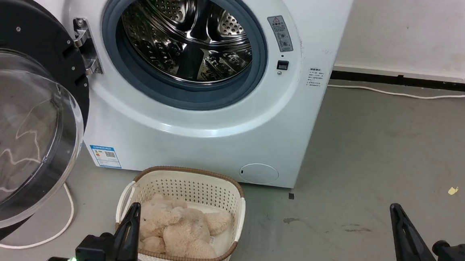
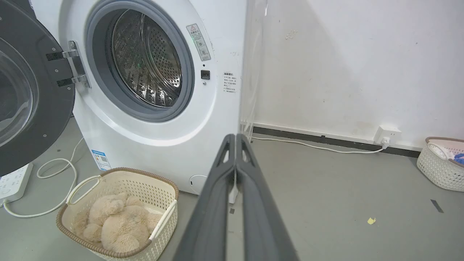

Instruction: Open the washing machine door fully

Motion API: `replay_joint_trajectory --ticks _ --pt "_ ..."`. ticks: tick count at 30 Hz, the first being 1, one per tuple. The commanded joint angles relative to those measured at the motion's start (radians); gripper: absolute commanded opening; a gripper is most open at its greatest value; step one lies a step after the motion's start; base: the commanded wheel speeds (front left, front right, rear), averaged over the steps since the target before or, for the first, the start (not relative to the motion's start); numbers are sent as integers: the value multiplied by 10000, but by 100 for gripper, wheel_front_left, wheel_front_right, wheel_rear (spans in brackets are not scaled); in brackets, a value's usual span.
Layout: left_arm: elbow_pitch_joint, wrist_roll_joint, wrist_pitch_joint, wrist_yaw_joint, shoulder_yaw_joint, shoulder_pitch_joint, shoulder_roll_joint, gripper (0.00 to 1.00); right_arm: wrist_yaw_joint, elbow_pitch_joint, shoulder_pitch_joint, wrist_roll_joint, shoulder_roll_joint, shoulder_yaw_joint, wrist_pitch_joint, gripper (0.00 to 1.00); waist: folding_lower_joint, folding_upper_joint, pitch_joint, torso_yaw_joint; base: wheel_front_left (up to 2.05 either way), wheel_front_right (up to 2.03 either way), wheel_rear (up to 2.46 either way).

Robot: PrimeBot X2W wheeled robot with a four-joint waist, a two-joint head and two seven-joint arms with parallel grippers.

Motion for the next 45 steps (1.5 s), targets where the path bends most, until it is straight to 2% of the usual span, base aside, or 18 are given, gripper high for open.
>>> replay_joint_trajectory --ticks 1,45 --pt "-52 99 47 -40 63 -220 -58 0 3 59 -189 -40 9 44 48 0 0 0 2 -9 0 0 0" --pt "-178 588 926 -101 457 -644 -155 0 6 205 -596 -165 16 505 931 0 0 0 64 -344 0 0 0"
